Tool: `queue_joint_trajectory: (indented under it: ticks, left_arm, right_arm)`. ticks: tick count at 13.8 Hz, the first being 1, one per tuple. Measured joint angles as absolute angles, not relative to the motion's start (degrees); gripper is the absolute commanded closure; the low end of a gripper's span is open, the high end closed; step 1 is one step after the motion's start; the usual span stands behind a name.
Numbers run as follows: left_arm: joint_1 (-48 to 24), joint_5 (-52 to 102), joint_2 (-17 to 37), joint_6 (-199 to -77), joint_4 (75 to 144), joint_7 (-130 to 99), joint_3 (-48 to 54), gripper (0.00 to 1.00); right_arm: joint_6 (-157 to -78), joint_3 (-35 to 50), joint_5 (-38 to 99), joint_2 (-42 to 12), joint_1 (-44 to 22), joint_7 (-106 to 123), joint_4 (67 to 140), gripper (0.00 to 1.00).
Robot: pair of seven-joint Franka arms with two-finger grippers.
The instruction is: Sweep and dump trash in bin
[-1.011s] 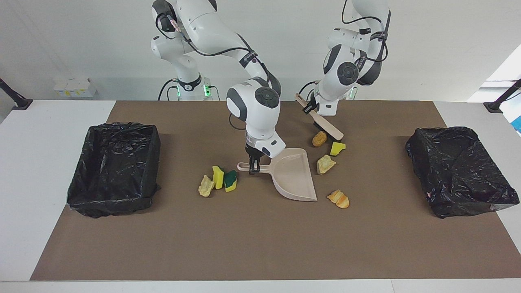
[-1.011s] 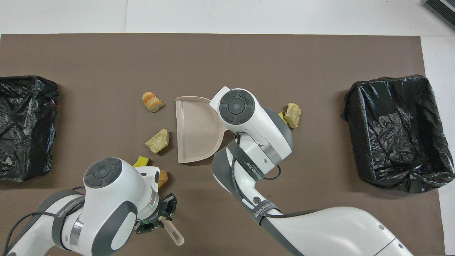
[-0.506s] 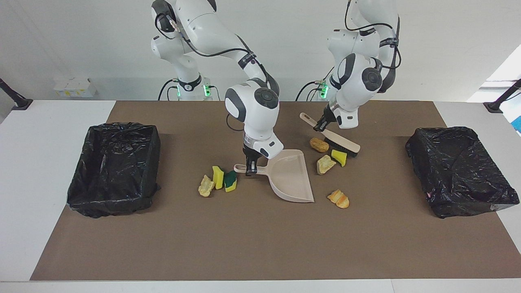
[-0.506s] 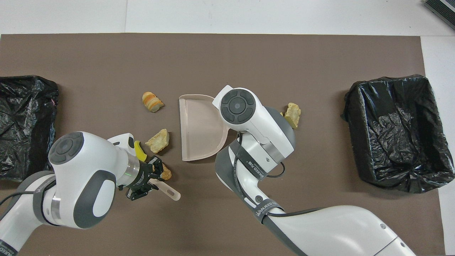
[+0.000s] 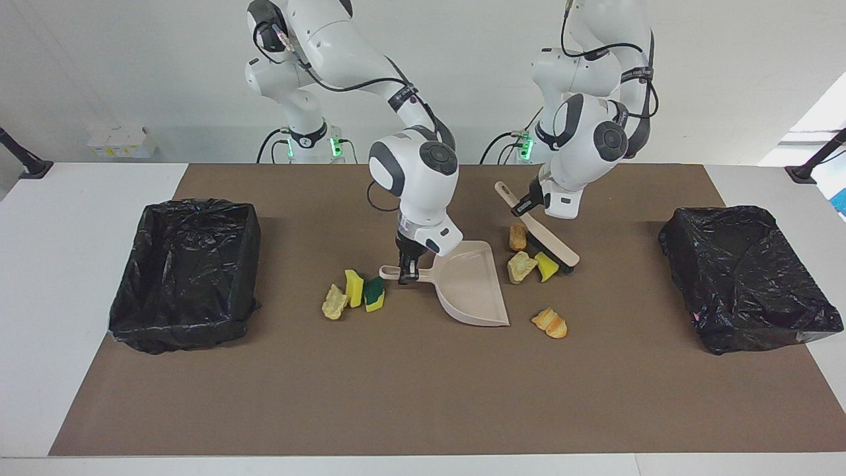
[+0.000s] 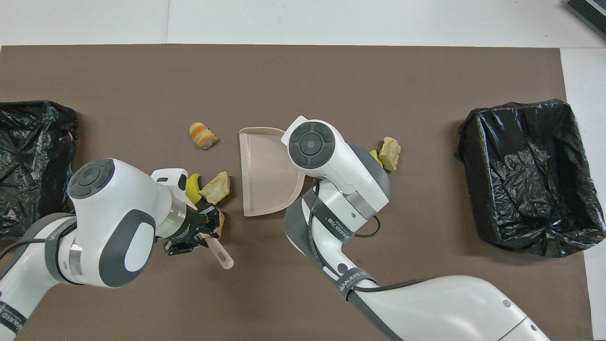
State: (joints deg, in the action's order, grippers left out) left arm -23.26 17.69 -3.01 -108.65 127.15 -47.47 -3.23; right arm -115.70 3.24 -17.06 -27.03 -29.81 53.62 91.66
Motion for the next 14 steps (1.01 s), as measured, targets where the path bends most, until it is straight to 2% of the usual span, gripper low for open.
queue_joint_trajectory:
  ticks: [4, 6, 9, 14]
  left_arm:
    - [-21.29, 15.89, -4.04, -98.90, 121.17, -46.42, -3.50, 1.00]
    - [-21.62, 15.85, -6.10, -97.32, 123.66, -46.43, -2.84, 1.00]
    - [-23.90, 15.86, -9.61, -97.39, 130.86, -46.49, -2.25, 1.00]
    - [-26.75, 18.10, -9.46, -104.40, 135.23, -48.76, -2.13, 1.00]
  right_arm:
    - [-114.60, 3.24, -18.29, -26.78, -30.90, 53.44, 91.86, 1.00]
    - [-114.60, 3.24, -18.39, -26.75, -30.93, 53.44, 91.97, 1.00]
    - [-114.60, 3.23, -18.41, -26.74, -30.94, 53.44, 92.08, 1.00]
    - [-114.60, 3.23, -18.42, -26.72, -30.94, 53.44, 92.16, 1.00]
